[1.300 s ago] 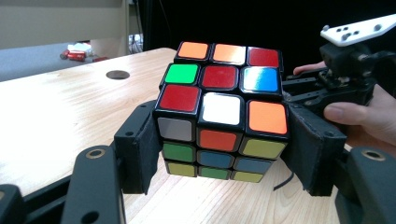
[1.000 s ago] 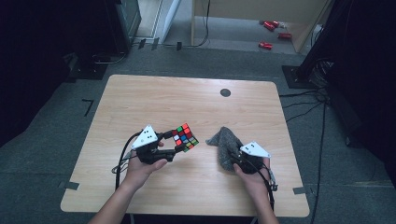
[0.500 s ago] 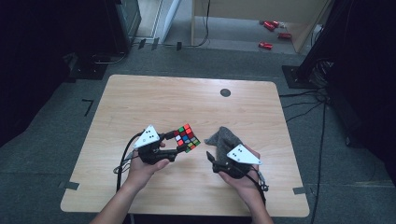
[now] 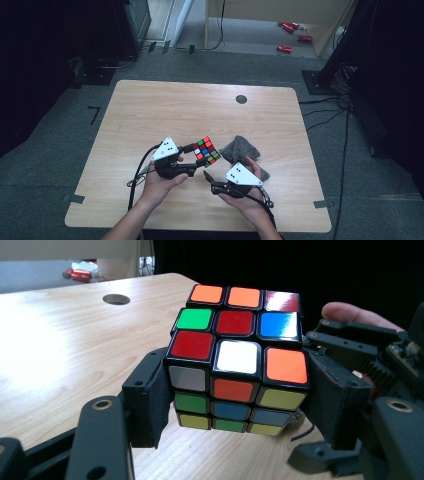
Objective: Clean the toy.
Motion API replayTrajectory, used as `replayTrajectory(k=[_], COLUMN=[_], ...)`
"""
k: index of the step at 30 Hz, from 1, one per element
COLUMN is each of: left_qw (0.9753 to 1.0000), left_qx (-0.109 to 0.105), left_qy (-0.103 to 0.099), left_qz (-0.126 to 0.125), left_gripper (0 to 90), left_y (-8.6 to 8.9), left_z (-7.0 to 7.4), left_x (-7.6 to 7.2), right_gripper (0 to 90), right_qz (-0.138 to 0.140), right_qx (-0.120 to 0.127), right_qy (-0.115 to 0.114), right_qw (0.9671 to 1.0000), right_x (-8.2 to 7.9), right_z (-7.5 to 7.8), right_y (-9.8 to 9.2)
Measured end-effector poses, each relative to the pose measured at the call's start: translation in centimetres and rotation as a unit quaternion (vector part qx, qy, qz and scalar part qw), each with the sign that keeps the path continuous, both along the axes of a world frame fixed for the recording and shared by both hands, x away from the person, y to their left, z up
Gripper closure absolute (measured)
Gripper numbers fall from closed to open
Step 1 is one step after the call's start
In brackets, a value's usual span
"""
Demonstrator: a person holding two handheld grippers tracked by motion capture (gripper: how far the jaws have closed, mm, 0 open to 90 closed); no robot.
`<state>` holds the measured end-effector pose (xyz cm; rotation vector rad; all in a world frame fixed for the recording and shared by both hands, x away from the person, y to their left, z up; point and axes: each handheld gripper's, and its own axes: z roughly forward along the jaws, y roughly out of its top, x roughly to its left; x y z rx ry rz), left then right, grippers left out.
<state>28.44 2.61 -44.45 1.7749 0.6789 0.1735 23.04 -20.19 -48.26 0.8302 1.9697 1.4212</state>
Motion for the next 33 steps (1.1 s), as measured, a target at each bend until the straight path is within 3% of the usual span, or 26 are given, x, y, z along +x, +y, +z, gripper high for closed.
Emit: replayTrajectory(k=[14,18,23,27,33], left_qw=[0.9998,0.9997,0.9992,0.9995,0.9992], left_qx=[0.004,-0.001,-0.009,-0.017,-0.039], left_qy=[0.017,0.022,0.039,0.026,0.007], left_qz=[-0.008,-0.006,-0.010,-0.011,-0.003], left_gripper=[34.8,34.8,34.5,32.0,27.0], left_y=[-1.6,-1.5,-1.5,-1.1,0.2], left_z=[-0.3,-0.3,-0.8,-0.6,0.0], left_x=[-0.9,-0.8,-0.5,-0.3,0.3], right_gripper=[27.0,31.1,33.4,34.4,34.5], right_qz=[-0.044,-0.046,-0.050,-0.046,-0.063], right_qx=[-0.012,-0.008,-0.028,-0.028,-0.028], right_qy=[-0.037,-0.039,-0.033,-0.025,-0.009], right_qw=[0.9983,0.9982,0.9978,0.9982,0.9976], right_x=[-0.3,-0.3,-0.4,-0.2,0.2], right_z=[-0.2,-0.2,-0.2,-0.2,-0.3], right_y=[0.9,0.7,0.8,0.5,-0.4])
